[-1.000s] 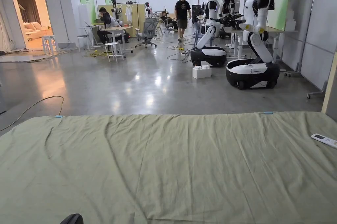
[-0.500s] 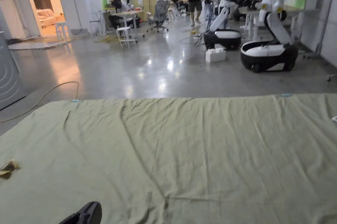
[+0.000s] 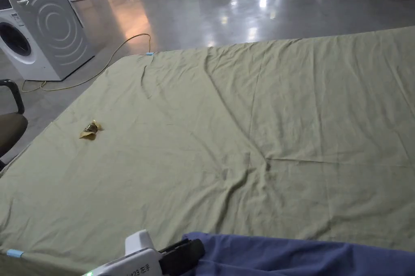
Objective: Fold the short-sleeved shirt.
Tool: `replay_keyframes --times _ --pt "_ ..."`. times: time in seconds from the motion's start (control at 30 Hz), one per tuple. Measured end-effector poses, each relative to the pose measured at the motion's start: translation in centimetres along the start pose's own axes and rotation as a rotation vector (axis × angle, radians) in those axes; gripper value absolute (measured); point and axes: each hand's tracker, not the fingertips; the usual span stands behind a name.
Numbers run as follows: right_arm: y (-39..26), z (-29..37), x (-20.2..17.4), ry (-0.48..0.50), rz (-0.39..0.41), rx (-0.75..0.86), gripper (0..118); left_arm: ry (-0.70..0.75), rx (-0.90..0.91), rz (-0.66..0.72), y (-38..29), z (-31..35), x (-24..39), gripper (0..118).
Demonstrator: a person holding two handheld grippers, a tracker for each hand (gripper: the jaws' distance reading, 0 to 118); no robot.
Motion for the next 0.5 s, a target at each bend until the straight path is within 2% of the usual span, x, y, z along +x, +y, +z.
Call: replay_keyframes --times 0.07,0.13,0.17,0.2,0.27,0.3,0.37,0.4,0.43,0.47,0.5 --pt "0.0 0.0 0.0 -0.009 0.008 -0.009 0 -0.013 -0.025 0.098 0.6 -0.9 -0.8 93" --pt "0.0 0.1 0.0 -0.012 0.005 -0.016 0 -0.134 0.045 0.147 1.1 -0.9 -0.7 90" --pt "-0.2 0.0 0.0 -0.013 -0.006 -0.022 0 -0.155 0.022 0.172 1.2 -1.4 -0.6 88" --pt "-0.3 -0.2 0.0 -0.014 -0.019 -0.028 0 -0.123 0.005 0.175 1.0 -2.0 -0.3 81" --pt "-0.4 -0.4 0.1 -0.009 -0.038 -0.042 0 -0.060 -0.003 0.113 0.8 -2.2 0.6 30" --pt "-0.4 -0.4 0.0 -0.009 -0.037 -0.047 0 -0.034 -0.022 0.097 0.7 -2.1 1.1 10" --pt "-0.4 -0.4 -0.1 -0.003 -0.027 -0.059 0 -0.063 -0.069 0.115 0.7 -2.2 0.8 10" --pt "-0.4 -0.4 -0.1 0.000 -0.019 -0.064 0 -0.144 -0.088 0.215 0.8 -2.4 0.3 10" --pt "-0.4 -0.5 -0.1 0.000 -0.014 -0.069 0 -0.171 -0.107 0.238 0.9 -2.4 0.1 10" --pt "-0.4 -0.6 -0.2 -0.001 -0.012 -0.072 0 -0.196 -0.119 0.253 0.7 -2.2 0.4 10" --pt "-0.4 -0.7 0.0 -0.002 -0.013 -0.076 0 -0.157 -0.068 0.202 0.9 -1.6 0.6 9"
